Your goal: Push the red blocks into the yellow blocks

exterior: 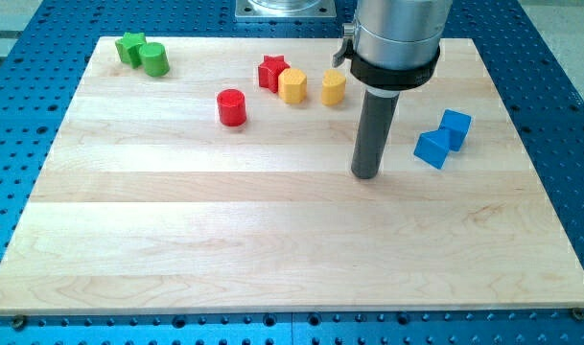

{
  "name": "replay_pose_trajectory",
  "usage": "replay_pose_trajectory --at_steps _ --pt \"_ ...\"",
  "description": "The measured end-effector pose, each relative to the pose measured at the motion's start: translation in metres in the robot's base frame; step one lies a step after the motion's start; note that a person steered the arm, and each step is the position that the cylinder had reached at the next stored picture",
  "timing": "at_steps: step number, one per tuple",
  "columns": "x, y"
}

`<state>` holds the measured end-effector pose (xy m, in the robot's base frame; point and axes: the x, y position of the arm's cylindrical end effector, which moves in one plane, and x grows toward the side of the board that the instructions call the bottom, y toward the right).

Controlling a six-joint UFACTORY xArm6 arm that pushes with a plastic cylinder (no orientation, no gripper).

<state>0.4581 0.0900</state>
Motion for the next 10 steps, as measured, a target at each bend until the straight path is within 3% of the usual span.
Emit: replay_pose_trajectory --at_steps 2,3,5,7,8,9,10 --pt "-0.004 -0.089" --pt "-0.023 -0.066" --pt "-0.035 -0.185" --pt "-0.055 -0.219" --pt "-0.095 -0.201" --pt "-0.104 -0.142" --pt "-0.131 -0.160"
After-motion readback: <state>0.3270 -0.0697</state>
